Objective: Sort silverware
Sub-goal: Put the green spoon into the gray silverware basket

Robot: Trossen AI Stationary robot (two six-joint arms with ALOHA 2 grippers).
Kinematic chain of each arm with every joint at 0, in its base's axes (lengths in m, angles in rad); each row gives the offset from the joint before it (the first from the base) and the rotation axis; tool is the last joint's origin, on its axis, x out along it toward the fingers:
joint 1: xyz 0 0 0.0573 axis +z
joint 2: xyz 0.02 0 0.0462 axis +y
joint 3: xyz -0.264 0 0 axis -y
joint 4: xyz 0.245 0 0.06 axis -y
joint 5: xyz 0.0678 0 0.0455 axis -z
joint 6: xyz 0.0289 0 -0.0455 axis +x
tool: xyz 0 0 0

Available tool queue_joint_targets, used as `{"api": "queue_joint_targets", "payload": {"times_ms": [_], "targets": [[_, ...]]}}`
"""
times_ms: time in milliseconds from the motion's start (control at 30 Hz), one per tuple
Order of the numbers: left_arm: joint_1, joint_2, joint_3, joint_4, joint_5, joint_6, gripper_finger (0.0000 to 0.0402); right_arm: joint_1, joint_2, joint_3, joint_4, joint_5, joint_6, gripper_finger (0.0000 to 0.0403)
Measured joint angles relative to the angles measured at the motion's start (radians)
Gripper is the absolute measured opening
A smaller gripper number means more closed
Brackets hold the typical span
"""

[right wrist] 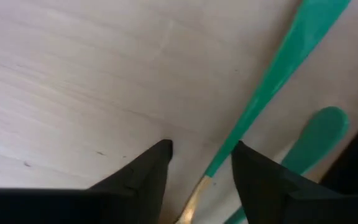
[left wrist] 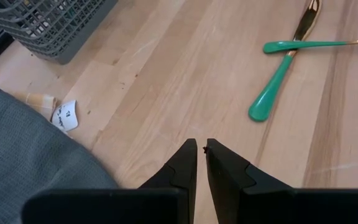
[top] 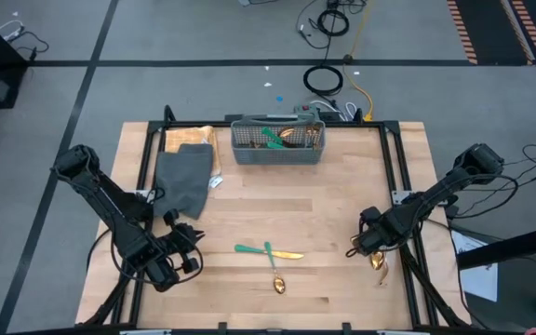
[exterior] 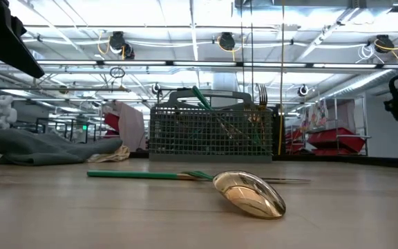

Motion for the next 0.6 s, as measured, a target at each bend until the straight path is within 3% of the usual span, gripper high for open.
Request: {"api": "queue_joint_targets", "payload": {"times_ms": [100, 233, 433, 600], "targets": [[0.000, 0.000, 0.000, -0.001, -0.002, 0.000, 0.0044, 0.002, 0.001, 0.000, 0.014, 0.013, 0.011, 0.0116], [0.000, 0.000, 0.000, 0.000, -0.003, 0.000, 0.0044, 0.001, 0.003, 0.000, 0.043, 0.017, 0.009, 0.0019], [0.000, 0.000, 0.000, 0.002, -0.007, 0.000, 0.0044, 0.004, 0.009, 0.037, 0.021, 0.090, -0.052, 0.0003], [0.000, 0.000, 0.000, 0.003, -0.006, 0.000, 0.0044, -0.016, 0.009, 0.144, 0.013, 0.298, -0.185, 0.0001]]}}
